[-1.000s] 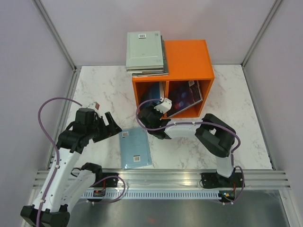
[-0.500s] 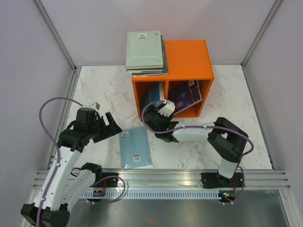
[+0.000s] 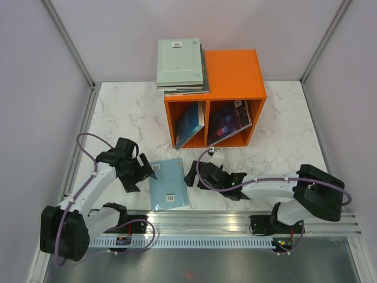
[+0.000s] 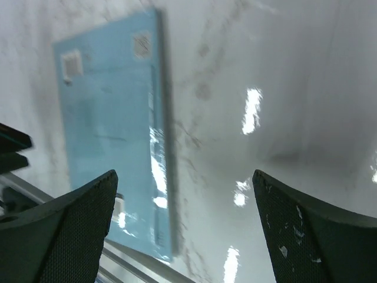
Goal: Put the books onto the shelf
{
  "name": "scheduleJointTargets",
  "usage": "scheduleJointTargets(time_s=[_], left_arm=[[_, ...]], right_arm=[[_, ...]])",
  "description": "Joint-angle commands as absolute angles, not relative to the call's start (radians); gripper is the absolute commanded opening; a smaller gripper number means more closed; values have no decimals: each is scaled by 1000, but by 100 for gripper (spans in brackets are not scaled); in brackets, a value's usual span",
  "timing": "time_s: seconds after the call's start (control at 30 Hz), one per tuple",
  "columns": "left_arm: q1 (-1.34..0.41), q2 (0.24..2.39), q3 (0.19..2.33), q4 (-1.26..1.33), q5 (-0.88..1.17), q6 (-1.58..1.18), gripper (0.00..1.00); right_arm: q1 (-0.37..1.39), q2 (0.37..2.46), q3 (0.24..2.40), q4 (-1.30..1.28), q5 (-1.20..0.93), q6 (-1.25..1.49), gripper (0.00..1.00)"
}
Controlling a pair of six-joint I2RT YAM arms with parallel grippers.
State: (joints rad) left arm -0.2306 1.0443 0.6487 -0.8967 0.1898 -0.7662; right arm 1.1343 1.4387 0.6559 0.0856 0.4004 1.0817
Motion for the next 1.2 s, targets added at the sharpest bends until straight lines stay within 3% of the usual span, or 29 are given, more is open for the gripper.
scheduleJointTargets(time_s=[0.0, 0.5, 0.87, 1.07, 1.17], left_arm=[[-232, 1077, 626, -799, 201, -841, 91], [-252, 1273, 514, -583, 175, -873, 90], [-252, 1305, 399, -365, 342, -868, 85], [-250, 1258, 336, -203, 432, -873, 83], [-250, 1224, 316, -153, 471, -877, 81]], right_arm=[[1132, 1430, 540, 243, 224, 1149, 98], [1144, 1828, 454, 754, 12, 1272, 93], [1167, 1925, 452, 1034, -46, 1338, 88], [1187, 2139, 477, 1502, -117, 1474, 78], [1207, 2167, 454, 1591, -95, 1517, 74]])
